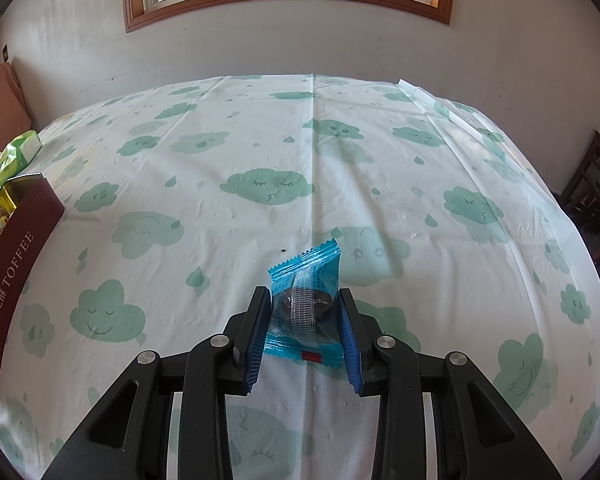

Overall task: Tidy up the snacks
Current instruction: 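Carry the teal-wrapped candy into the tin and release it with the right tool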

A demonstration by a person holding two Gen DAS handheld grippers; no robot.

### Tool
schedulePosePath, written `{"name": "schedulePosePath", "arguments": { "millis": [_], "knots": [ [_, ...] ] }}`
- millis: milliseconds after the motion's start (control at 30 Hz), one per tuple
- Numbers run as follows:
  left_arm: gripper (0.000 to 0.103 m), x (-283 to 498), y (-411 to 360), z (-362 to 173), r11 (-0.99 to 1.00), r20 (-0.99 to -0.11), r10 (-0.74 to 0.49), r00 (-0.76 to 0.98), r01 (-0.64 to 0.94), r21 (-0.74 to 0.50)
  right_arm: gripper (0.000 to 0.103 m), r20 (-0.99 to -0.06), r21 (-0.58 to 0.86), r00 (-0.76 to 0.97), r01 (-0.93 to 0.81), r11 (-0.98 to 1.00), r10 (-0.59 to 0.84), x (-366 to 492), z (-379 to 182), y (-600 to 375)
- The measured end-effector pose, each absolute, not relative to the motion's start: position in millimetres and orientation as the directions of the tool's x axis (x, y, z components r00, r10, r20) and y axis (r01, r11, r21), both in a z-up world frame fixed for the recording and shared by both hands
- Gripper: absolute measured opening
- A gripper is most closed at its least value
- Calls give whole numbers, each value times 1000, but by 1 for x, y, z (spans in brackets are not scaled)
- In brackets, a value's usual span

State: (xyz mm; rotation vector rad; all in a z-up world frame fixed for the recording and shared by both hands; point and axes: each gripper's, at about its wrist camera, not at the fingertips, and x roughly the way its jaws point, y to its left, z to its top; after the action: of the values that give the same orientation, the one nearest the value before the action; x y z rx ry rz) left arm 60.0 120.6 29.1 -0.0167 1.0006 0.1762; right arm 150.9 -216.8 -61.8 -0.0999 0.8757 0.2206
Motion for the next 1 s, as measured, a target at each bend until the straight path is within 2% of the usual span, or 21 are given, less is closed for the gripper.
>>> {"name": "schedulePosePath", "arguments": {
  "millis": [567, 900, 1000],
  "knots": [
    [69, 35, 116, 32, 977, -816, 188, 547, -188, 99, 35, -770, 3, 620, -232, 973, 150, 151, -62, -216],
    [70, 30, 121, 31, 977, -821, 173, 544, -198, 75, 34, -773, 1, 619, -219, 976, 140, 151, -62, -216],
    [75, 27, 123, 29, 977, -822, 173, 543, -201, 72, 34, -777, 3, 616, -203, 979, 130, 151, -61, -218]
  ]
}}
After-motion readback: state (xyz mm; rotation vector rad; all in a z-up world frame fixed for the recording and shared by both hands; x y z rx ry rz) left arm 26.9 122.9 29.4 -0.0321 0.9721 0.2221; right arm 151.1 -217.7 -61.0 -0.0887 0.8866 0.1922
